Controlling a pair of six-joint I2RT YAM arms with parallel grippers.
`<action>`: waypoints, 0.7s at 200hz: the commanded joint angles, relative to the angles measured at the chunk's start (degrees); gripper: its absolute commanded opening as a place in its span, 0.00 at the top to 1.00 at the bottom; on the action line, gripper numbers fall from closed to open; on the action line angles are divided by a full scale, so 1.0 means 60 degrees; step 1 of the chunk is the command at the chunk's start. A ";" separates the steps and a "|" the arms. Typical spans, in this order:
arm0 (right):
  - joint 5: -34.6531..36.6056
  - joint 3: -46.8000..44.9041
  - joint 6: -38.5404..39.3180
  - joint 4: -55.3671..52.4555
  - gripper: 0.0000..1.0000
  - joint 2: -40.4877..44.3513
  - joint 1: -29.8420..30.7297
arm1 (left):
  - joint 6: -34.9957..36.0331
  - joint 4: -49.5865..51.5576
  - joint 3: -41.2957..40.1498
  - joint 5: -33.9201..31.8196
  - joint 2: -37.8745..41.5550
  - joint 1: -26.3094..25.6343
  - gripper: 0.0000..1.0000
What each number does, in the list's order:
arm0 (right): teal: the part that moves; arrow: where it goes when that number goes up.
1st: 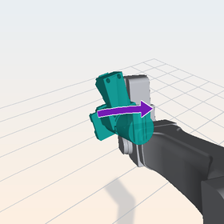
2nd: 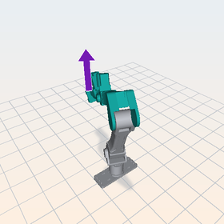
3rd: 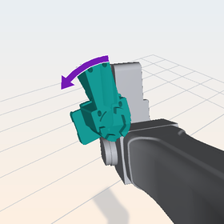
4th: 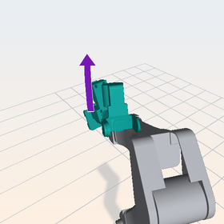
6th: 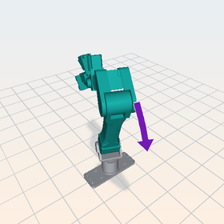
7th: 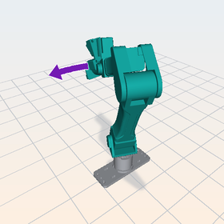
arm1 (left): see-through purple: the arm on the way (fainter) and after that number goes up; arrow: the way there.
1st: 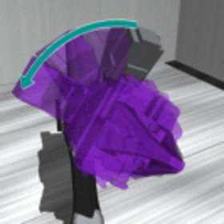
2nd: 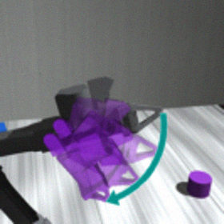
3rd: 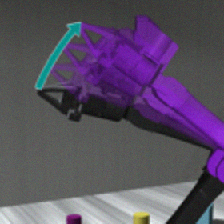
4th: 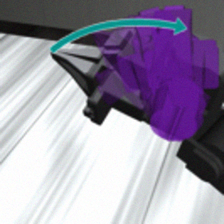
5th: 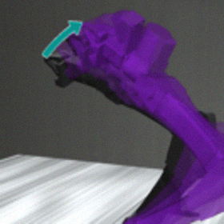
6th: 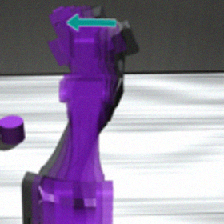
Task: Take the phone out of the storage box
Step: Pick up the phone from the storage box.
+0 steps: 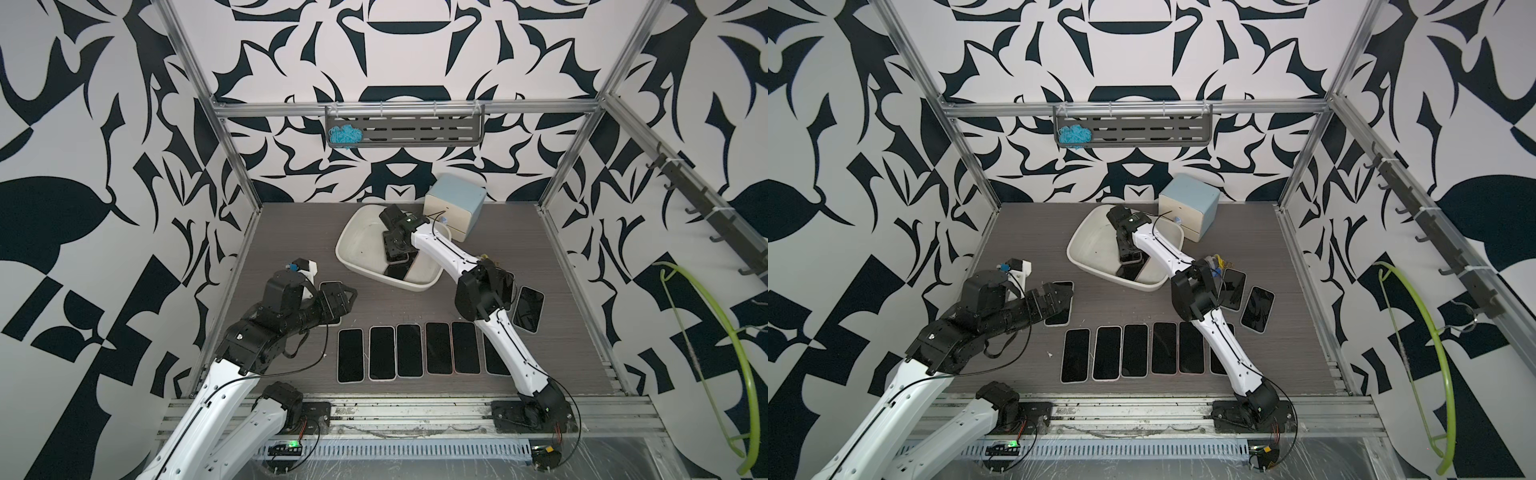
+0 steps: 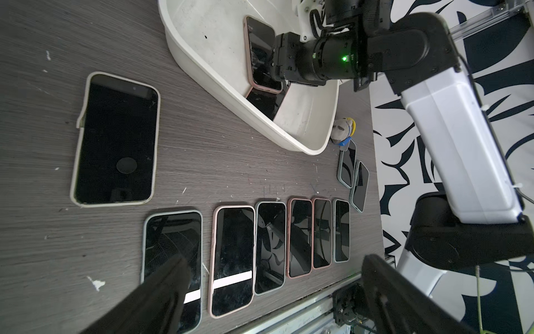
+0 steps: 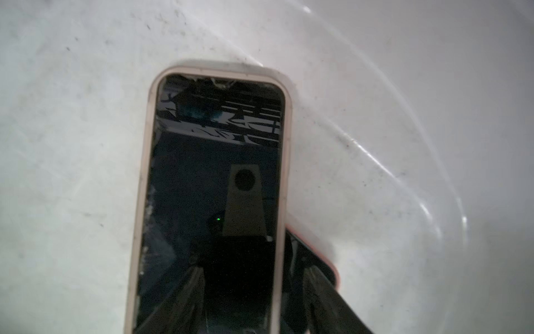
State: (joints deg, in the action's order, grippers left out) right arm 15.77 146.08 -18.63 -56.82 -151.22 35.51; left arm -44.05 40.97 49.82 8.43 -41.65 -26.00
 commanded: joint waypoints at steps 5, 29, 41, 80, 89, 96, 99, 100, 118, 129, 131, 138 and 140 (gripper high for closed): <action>0.0082 0.0053 0.0571 -0.0850 0.30 0.0027 -0.0088 | -0.0202 -0.0334 -0.0189 0.0178 0.0108 -0.0003 0.00; -0.0211 0.0995 0.0485 -0.1075 0.16 -0.0250 -0.0109 | -0.0195 -0.0257 -0.0226 0.0098 0.0178 -0.0003 0.00; -0.0555 0.1222 0.0320 -0.1024 0.14 -0.0247 -0.0106 | -0.0202 -0.0251 -0.0254 0.0082 0.0179 -0.0003 0.00; -0.1259 0.0029 -0.0551 0.0375 0.13 0.0828 -0.0077 | -0.0039 -0.0231 -0.0185 0.0139 0.0047 -0.0003 0.00; -0.1212 -0.0572 -0.0595 0.1017 0.12 0.1179 -0.0024 | 0.0062 -0.0162 -0.0098 0.0169 -0.0039 -0.0003 0.00; -0.1155 -0.0957 -0.0621 0.1452 0.12 0.1457 0.0021 | 0.0151 -0.0110 -0.0026 0.0198 -0.0121 -0.0002 0.00; -0.1128 -0.1104 -0.0651 0.1599 0.12 0.1538 0.0028 | 0.0194 -0.0082 0.0022 0.0213 -0.0163 -0.0003 0.00; -0.1116 -0.1146 -0.0662 0.1638 0.12 0.1557 0.0029 | 0.0216 -0.0071 0.0034 0.0225 -0.0178 -0.0003 0.00; -0.1107 -0.1191 -0.0747 0.1969 0.11 0.1521 0.0029 | 0.0498 0.0119 0.0331 0.0319 -0.0482 -0.0003 0.00; -0.1148 -0.0785 -0.0776 0.1873 0.10 0.1198 0.0030 | 0.0684 0.0221 0.0540 0.0381 -0.0696 -0.0003 0.00; -0.1156 -0.0713 -0.0754 0.1839 0.10 0.1115 0.0030 | 0.0719 0.0237 0.0579 0.0401 -0.0732 -0.0003 0.00; -0.1203 -0.0317 -0.0736 0.1708 0.10 0.0822 0.0029 | 0.0837 0.0320 0.0717 0.0426 -0.0876 -0.0003 0.00; -0.1239 -0.0215 -0.0737 0.1670 0.10 0.0720 0.0026 | 0.0878 0.0338 0.0759 0.0437 -0.0916 -0.0003 0.00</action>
State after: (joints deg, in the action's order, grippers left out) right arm 9.21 139.90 -21.71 -49.25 -145.47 35.38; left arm -42.50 41.10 50.81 9.50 -45.34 -26.00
